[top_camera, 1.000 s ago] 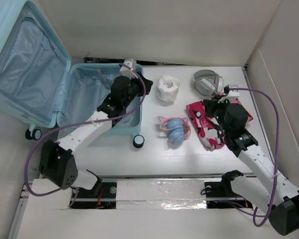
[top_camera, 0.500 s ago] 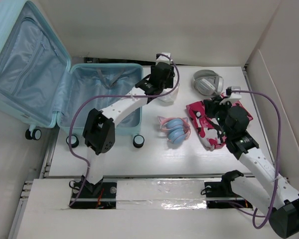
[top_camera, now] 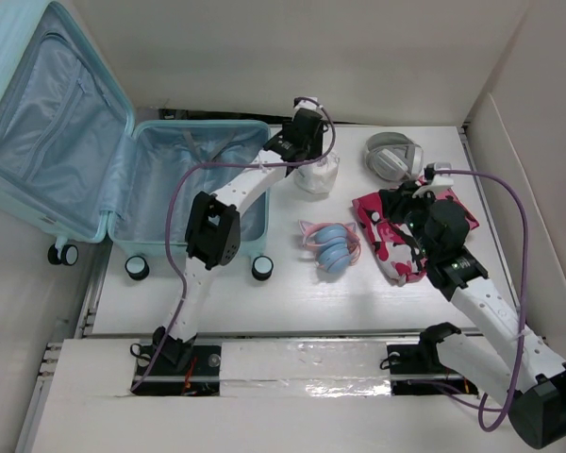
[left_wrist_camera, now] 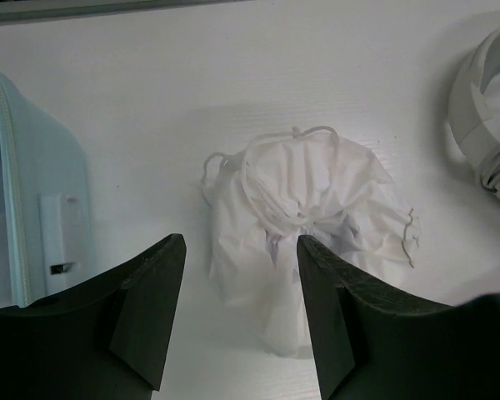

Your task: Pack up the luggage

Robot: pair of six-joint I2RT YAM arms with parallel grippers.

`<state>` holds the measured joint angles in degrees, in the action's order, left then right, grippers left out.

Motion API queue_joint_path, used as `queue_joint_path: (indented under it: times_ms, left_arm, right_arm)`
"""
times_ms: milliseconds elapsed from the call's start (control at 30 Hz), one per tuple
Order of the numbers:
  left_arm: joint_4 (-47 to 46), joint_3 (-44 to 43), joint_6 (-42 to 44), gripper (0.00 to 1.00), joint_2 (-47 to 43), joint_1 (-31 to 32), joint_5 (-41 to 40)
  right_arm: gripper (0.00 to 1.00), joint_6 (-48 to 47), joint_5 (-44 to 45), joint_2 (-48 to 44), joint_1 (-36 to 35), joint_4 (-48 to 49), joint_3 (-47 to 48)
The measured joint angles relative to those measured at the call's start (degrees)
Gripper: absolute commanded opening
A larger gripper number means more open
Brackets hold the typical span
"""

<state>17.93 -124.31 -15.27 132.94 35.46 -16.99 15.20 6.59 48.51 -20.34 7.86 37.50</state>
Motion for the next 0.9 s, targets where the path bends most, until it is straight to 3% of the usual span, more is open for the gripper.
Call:
queue_joint_path:
  times_ms: [233, 400, 500, 533, 567, 667, 900]
  left_arm:
    - [1.46, -5.6, 0.22, 0.51, 6.58, -1.79, 4.59]
    - [1.95, -5.66, 0.2, 0.43, 8.59, -1.79, 7.17]
    - [1.6, -6.03, 0.2, 0.36, 9.03, -1.79, 8.76]
    - [1.57, -6.19, 0.2, 0.3, 9.09, -1.84, 9.51]
    - [1.42, -6.29, 0.15, 0.17, 9.2, -1.9, 10.05]
    - [0.76, -6.54, 0.02, 0.05, 9.38, -1.99, 11.28]
    - [-4.9, 0.57, -0.68, 0.02, 5.75, -1.79, 13.86]
  right_arm:
    - [0.37, -0.07, -1.14, 0.17, 0.0, 0.13, 0.0]
    - [0.37, -0.24, -1.66, 1.05, 0.02, 0.13, 0.0]
    - [0.37, -0.26, -1.9, 1.4, 0.0, 0.15, 0.0]
    - [0.37, -0.28, -1.95, 1.46, 0.0, 0.11, 0.0]
    - [0.37, -0.31, -1.97, 1.51, 0.0, 0.11, 0.0]
    - [0.37, -0.42, -2.1, 1.51, 0.0, 0.13, 0.0]
    - [0.37, -0.44, -2.19, 1.66, 0.0, 0.13, 0.0]
